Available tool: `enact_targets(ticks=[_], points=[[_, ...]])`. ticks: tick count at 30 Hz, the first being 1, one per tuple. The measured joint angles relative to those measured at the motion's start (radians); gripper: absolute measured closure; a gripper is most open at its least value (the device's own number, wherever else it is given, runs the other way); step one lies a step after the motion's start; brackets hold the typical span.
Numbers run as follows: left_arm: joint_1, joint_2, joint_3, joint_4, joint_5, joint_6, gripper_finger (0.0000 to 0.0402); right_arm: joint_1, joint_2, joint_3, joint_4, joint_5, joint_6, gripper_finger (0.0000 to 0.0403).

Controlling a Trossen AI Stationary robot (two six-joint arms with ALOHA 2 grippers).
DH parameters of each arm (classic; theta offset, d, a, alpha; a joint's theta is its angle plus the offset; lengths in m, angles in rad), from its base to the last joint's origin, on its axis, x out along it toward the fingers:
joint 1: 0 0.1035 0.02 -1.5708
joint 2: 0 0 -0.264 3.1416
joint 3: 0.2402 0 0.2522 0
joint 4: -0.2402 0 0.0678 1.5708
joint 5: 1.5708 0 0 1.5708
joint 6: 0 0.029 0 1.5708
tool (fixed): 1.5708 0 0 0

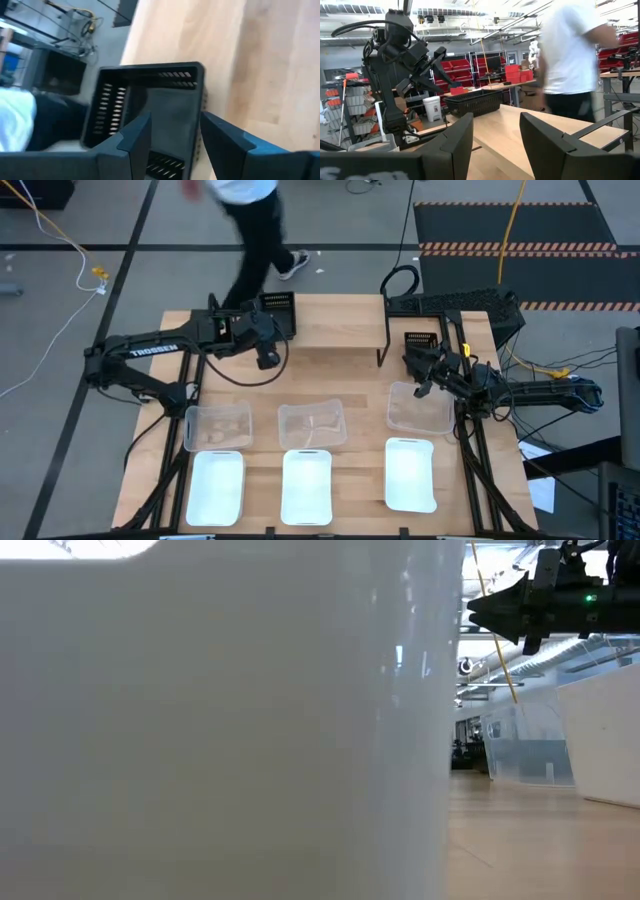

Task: Stack baskets on shelf by color
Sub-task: Stack the black bin on top of the other black bins on the shelf

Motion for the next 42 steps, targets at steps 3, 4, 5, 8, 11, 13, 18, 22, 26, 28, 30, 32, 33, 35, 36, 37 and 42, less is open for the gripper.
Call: enact_targets(ticks=[3, 4, 5, 8, 11, 13, 18, 22, 26, 28, 30, 32, 33, 35, 36, 37, 42], points=[[0.000, 0.003, -0.001, -0.020, 0.017, -0.013, 0.0229, 0.000, 0.000, 0.000, -0.003, 0.000, -0.002, 0.0245], [0.000, 0.003, -0.001, -0.031, 0.017, -0.013, 0.0229, 0.000, 0.000, 0.000, -0.008, 0.000, -0.010, 0.0245], [0.000, 0.002, -0.001, -0.045, 0.018, -0.014, 0.0229, 0.000, 0.000, 0.000, -0.015, 0.000, -0.015, 0.0245], [0.000, 0.003, -0.001, -0.084, 0.025, -0.024, 0.0229, 0.000, 0.000, 0.000, -0.026, 0.001, -0.016, 0.0245], [0.000, 0.001, -0.001, -0.080, 0.026, -0.030, 0.0229, 0.000, 0.000, 0.000, -0.026, 0.001, -0.013, 0.0245], [0.000, -0.002, -0.002, -0.054, 0.025, -0.008, 0.0229, 0.000, 0.000, 0.000, -0.027, 0.001, -0.016, 0.0245], [-0.011, -0.001, -0.002, 0.173, 0.121, 0.039, 0.0229, 0.000, 0.000, 0.000, -0.011, 0.000, -0.004, 0.0245], [-0.031, 0.067, -0.001, 0.428, 0.388, 0.046, 0.0229, 0.000, 0.011, 0.000, 0.143, -0.123, 0.031, 0.0245], [-0.067, 0.196, -0.001, 0.627, 0.474, 0.093, 0.0229, 0.002, 0.050, 0.028, 0.141, -0.212, 0.057, 0.0245], [-0.085, 0.261, -0.001, 0.693, 0.477, 0.119, 0.0229, 0.011, 0.091, 0.054, 0.034, -0.210, 0.080, 0.0245], [-0.102, 0.322, -0.001, 0.772, 0.477, 0.138, 0.0229, 0.028, 0.148, 0.096, -0.031, -0.211, 0.099, 0.0245], [-0.116, 0.373, -0.003, 0.855, 0.477, 0.150, 0.0229, 0.045, 0.197, 0.128, -0.046, -0.210, 0.116, 0.0245], [-0.122, 0.398, 0.001, 0.896, 0.482, 0.148, 0.0229, 0.052, 0.216, 0.148, -0.050, -0.209, 0.117, 0.0245], [-0.127, 0.448, 0.041, 0.898, 0.532, 0.123, 0.0229, 0.066, 0.241, 0.207, -0.076, -0.208, 0.111, 0.0245], [-0.126, 0.475, 0.074, 0.870, 0.566, 0.107, 0.0229, 0.072, 0.244, 0.247, -0.124, -0.209, 0.094, 0.0245], [-0.126, 0.500, 0.109, 0.828, 0.593, 0.100, 0.0229, 0.079, 0.242, 0.289, -0.195, -0.212, 0.067, 0.0245], [-0.138, 0.629, 0.287, 0.731, 0.625, 0.102, 0.0229, 0.129, 0.261, 0.549, -0.645, -0.208, 0.052, 0.0245]])
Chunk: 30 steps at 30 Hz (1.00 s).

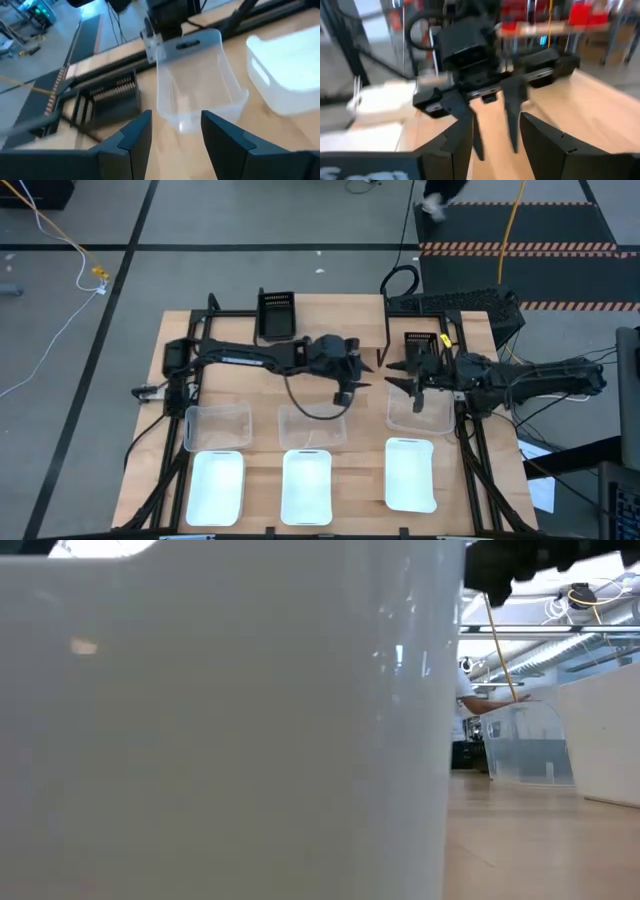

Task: Stack baskets on shelf by color
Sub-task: Stack the black bin on top of the other black bins on the shelf

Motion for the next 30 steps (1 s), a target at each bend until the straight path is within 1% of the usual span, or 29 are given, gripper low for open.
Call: enact_targets(ticks=[1, 4, 7, 10, 13, 15, 17, 19, 21, 22, 25, 27, 30], points=[[-0.004, 0.029, 0.036, 0.001, 0.005, -0.004, 0.0229, 0.013, 0.008, 0.048, -0.076, 0.005, 0.012, 0.0245], [-0.012, 0.136, 0.167, 0.006, 0.073, -0.045, 0.0229, 0.048, 0.015, 0.175, -0.250, 0.066, 0.028, 0.0245], [-0.009, 0.252, 0.319, 0.003, 0.076, -0.089, 0.0229, 0.065, 0.015, 0.281, -0.374, 0.140, 0.048, 0.0245], [0.000, 0.350, 0.469, 0.031, 0.048, -0.133, 0.0229, 0.084, 0.007, 0.343, -0.433, 0.155, 0.096, 0.0245], [0.002, 0.442, 0.585, 0.137, 0.046, -0.182, 0.0229, 0.120, -0.009, 0.329, -0.435, 0.153, 0.123, 0.0245], [-0.002, 0.502, 0.645, 0.166, 0.041, -0.173, 0.0229, 0.144, -0.015, 0.298, -0.430, 0.155, 0.146, 0.0245], [-0.004, 0.554, 0.690, 0.157, 0.023, -0.167, 0.0229, 0.166, -0.016, 0.261, -0.408, 0.157, 0.174, 0.0245], [0.000, 0.596, 0.719, 0.171, 0.001, -0.167, 0.0229, 0.190, -0.015, 0.218, -0.333, 0.156, 0.192, 0.0245], [0.005, 0.626, 0.738, 0.209, -0.004, -0.181, 0.0229, 0.215, -0.013, 0.177, -0.206, 0.154, 0.183, 0.0245], [0.008, 0.639, 0.745, 0.224, -0.006, -0.191, 0.0229, 0.226, -0.011, 0.159, -0.131, 0.154, 0.167, 0.0245], [0.008, 0.667, 0.747, 0.234, -0.055, -0.188, 0.0229, 0.260, -0.011, 0.133, 0.025, 0.155, 0.108, 0.0245], [0.006, 0.676, 0.745, 0.206, -0.080, -0.166, 0.0229, 0.272, -0.010, 0.132, 0.057, 0.155, 0.081, 0.0245], [0.006, 0.672, 0.745, 0.145, -0.082, -0.124, 0.0229, 0.278, -0.009, 0.130, 0.061, 0.165, 0.062, 0.0245]])
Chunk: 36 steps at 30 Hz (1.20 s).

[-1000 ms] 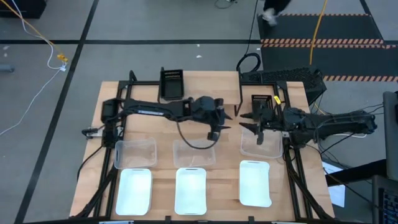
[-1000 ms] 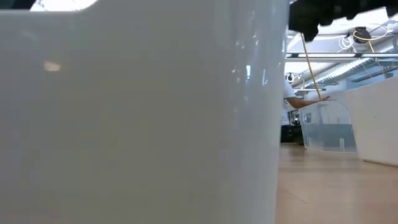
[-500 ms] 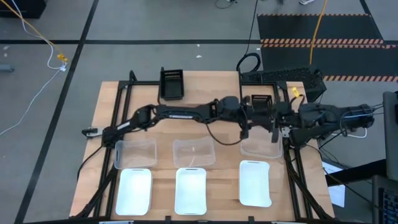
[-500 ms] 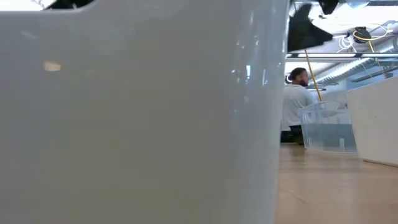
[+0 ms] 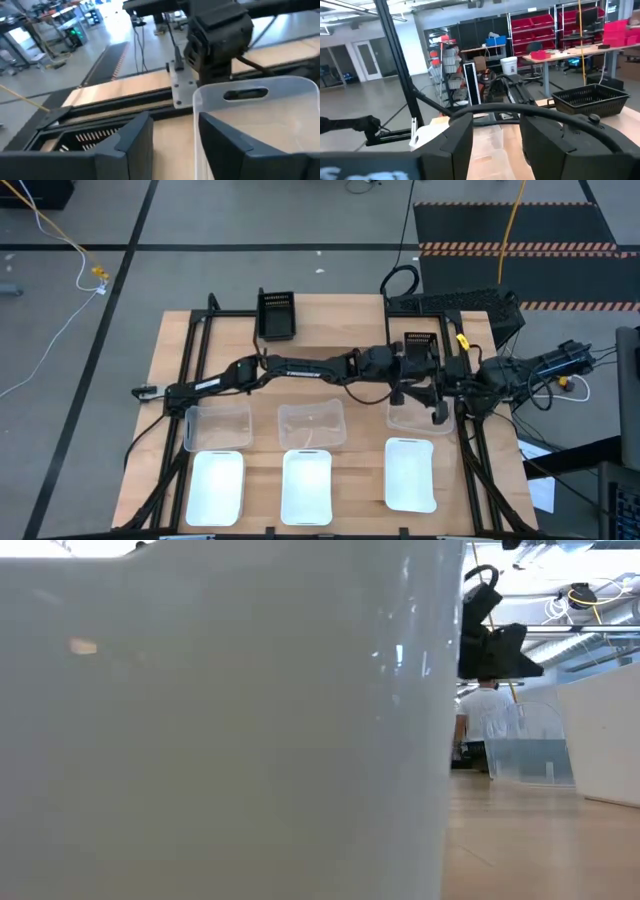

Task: Stack baskets on shelf by color
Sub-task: Stack the black bin on top of the other black bins on the shelf

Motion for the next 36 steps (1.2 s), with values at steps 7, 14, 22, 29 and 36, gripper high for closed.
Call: enact_targets(ticks=[7, 14, 22, 29, 36], points=[[-0.025, -0.060, -0.001, -0.245, -0.037, 0.122, 0.0229, 0.001, -0.028, 0.000, -0.162, 0.273, -0.074, 0.0245], [-0.051, -0.222, -0.005, -0.599, -0.174, 0.137, 0.0229, 0.000, -0.147, 0.000, -0.213, 0.415, -0.090, 0.0245], [-0.008, -0.393, -0.203, -0.633, -0.180, 0.076, 0.0229, -0.001, -0.250, 0.031, -0.476, 0.646, -0.078, 0.0245], [0.005, -0.681, -0.538, -0.529, -0.236, 0.083, 0.0229, -0.002, -0.170, -0.006, -0.905, 0.445, 0.404, 0.0245], [-0.010, -0.976, -0.839, -0.456, -0.241, 0.090, 0.0229, -0.005, -0.053, -0.116, -1.094, 0.274, 0.756, 0.0245]])
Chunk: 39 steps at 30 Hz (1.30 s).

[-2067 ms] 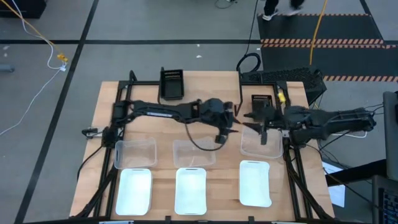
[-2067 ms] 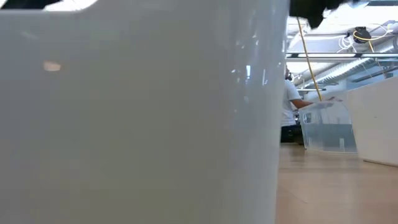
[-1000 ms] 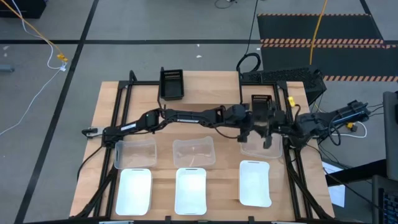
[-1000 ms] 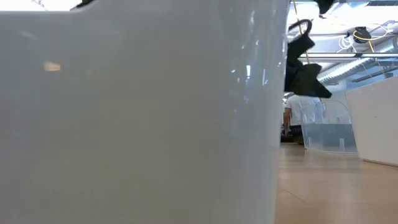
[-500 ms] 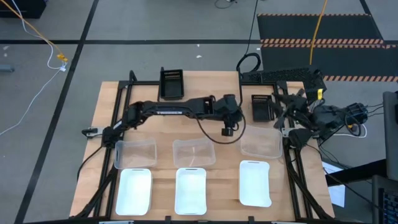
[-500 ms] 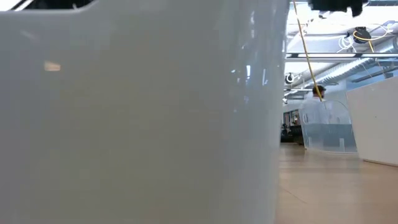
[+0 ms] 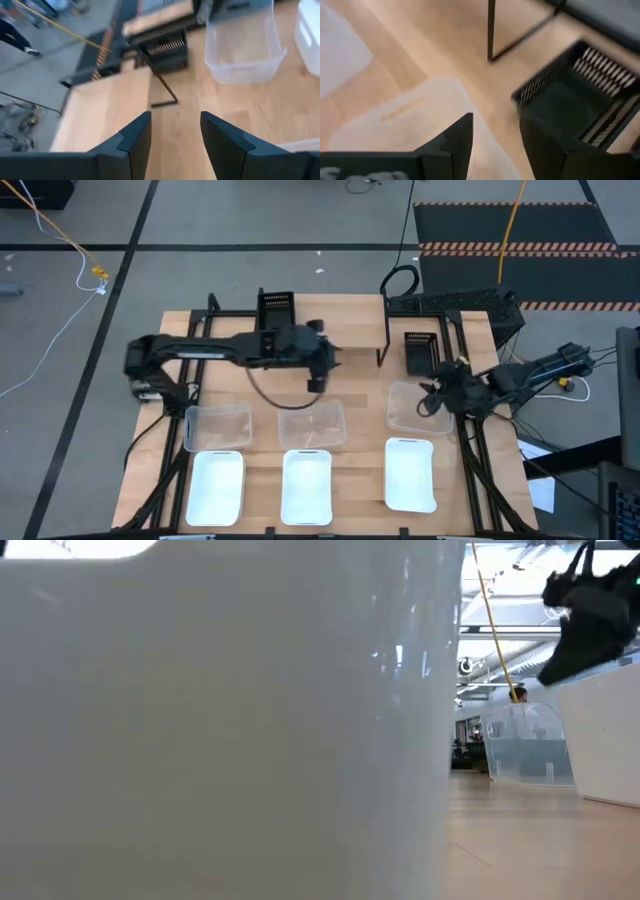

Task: Stack baskets on shelf by color
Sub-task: Stack the black bin on top of the other black bins on the shelf

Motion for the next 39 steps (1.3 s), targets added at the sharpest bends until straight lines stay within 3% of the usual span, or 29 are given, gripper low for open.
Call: enact_targets(ticks=[5, 10, 14, 19, 24, 29, 33, 39], points=[[0.009, -0.113, -0.158, 0.139, 0.000, 0.005, 0.0229, -0.043, 0.070, -0.035, 0.000, 0.032, 0.060, 0.0245], [0.033, -0.152, -0.207, 0.184, -0.003, -0.004, 0.0229, -0.156, 0.134, -0.021, 0.046, 0.029, 0.056, 0.0245], [0.047, -0.151, -0.209, 0.189, -0.035, -0.035, 0.0229, -0.312, 0.166, 0.046, 0.042, 0.037, 0.057, 0.0245], [0.060, -0.152, -0.209, 0.185, -0.053, -0.060, 0.0229, -0.597, 0.210, 0.107, 0.009, 0.074, -0.092, 0.0245], [0.062, -0.152, -0.209, 0.137, -0.053, -0.063, 0.0229, -0.914, 0.291, 0.109, 0.038, -0.088, -0.287, 0.0245], [0.062, -0.152, -0.208, 0.102, -0.053, -0.071, 0.0229, -1.122, 0.390, 0.109, 0.147, -0.188, -0.426, 0.0245], [0.055, -0.152, -0.208, 0.069, -0.054, -0.089, 0.0229, -1.204, 0.467, 0.109, 0.193, -0.343, -0.485, 0.0245], [0.041, -0.152, -0.208, 0.035, -0.054, -0.086, 0.0229, -1.246, 0.562, 0.104, 0.199, -0.337, -0.501, 0.0246]])
